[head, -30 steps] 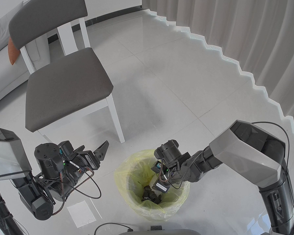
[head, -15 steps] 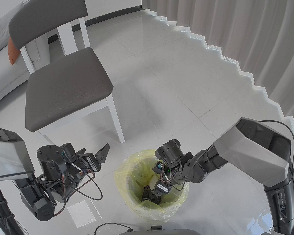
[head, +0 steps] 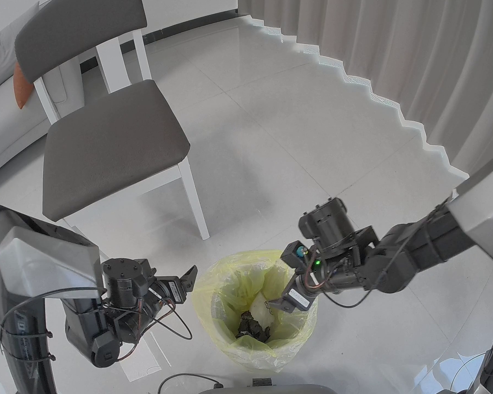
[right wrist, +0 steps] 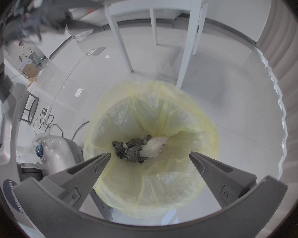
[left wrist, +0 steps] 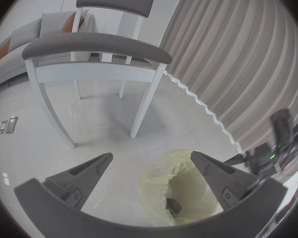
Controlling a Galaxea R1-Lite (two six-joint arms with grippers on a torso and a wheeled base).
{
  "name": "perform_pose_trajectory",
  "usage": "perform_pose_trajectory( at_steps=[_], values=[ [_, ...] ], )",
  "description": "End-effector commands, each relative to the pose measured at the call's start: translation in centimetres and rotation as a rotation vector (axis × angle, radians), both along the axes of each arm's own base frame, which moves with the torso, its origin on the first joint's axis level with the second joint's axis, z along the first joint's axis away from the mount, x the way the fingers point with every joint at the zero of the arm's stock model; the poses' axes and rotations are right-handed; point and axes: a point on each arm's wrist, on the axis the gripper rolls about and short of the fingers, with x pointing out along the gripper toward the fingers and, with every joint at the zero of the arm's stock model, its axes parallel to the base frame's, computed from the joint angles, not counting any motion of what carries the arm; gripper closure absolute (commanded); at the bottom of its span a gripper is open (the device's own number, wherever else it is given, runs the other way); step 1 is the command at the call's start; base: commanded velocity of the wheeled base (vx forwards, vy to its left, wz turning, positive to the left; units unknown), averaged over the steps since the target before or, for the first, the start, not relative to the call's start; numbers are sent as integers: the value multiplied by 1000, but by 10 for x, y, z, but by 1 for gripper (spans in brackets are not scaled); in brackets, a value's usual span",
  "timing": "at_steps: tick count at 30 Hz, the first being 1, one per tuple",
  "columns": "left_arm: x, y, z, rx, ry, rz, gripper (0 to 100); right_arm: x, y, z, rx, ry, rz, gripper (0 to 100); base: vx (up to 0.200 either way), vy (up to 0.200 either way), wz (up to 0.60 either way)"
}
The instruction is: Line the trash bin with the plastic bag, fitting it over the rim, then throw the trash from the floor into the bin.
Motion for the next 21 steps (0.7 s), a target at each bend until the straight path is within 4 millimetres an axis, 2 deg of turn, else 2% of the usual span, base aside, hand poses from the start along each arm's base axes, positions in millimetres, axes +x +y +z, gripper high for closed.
perform_pose_trajectory(
  at_steps=[1,5,9,15,21],
  values=[
    [34,1,-60,127,54,-5,0,-36,-48,64,123,-105,-79,0,0,0,0],
    [49,-4,-74,123,41,-6,0,-45,-71,83,157,-145,-126,0,0,0,0],
    [59,-6,-78,130,67,-25,0,-49,-86,97,184,-182,-160,0,0,0,0],
    [72,-11,-81,181,74,-47,0,-52,-91,103,196,-200,-169,0,0,0,0],
    [73,-20,-84,215,117,-84,0,-52,-91,102,195,-198,-169,0,0,0,0]
  ],
)
